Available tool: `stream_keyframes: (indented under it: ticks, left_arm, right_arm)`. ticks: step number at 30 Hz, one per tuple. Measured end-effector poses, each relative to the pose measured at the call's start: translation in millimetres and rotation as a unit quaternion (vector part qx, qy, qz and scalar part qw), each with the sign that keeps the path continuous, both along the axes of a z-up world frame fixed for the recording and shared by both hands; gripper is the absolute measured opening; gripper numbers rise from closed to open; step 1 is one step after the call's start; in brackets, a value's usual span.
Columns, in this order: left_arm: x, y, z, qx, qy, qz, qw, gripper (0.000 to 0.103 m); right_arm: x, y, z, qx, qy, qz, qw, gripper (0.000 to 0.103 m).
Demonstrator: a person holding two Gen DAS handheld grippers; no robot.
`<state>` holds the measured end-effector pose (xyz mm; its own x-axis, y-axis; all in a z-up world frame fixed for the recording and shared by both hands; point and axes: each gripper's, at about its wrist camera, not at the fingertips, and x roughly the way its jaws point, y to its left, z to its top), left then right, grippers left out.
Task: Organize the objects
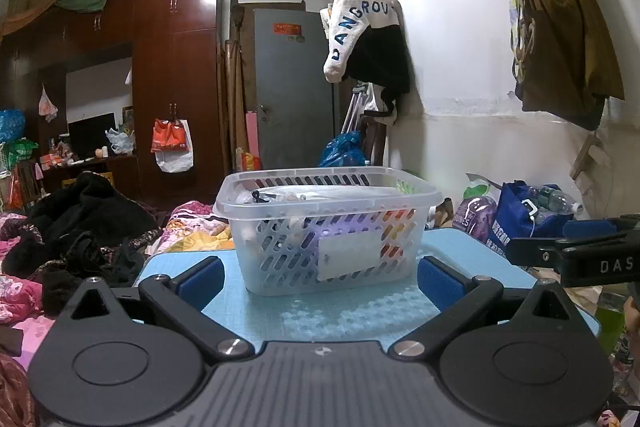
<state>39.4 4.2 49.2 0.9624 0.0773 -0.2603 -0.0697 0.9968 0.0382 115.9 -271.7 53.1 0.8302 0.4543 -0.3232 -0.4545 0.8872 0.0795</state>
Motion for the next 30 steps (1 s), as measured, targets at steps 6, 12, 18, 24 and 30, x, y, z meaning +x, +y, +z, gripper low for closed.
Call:
stream_keyframes:
  ticks: [6, 12, 18, 24, 30]
  left_arm:
    - [-0.8, -0.1, -0.2, -0.001, -0.002, 0.000, 1.0000, 0.103]
    - [-0.6, -0.4, -0.2, 0.000, -0.002, -0.001, 1.0000, 0.103]
    - [-0.5, -1.0, -0.6, 0.001, -0.003, -0.002, 1.0000, 0.103]
    - [-0.5, -2.4, -1.3, 0.002, -0.002, -0.004, 1.0000, 0.103]
    - [0.5, -4.3, -2.2, 0.002, 0.000, -0.005, 1.0000, 0.103]
  right_arm:
    - [0.9, -1.2, -0.2, 0.002, 0.000, -0.001, 1.000, 0.103]
    - [1.0, -1.5, -0.3, 0.002, 0.000, -0.001, 1.000, 0.103]
    - [1.0, -1.4, -0.1, 0.002, -0.001, -0.001, 1.000, 0.103]
    - [0.9, -1.4, -0.3, 0.002, -0.001, -0.002, 1.000, 0.103]
    - [0.7, -2.2, -0.5, 0.002, 0.000, -0.001, 1.000, 0.103]
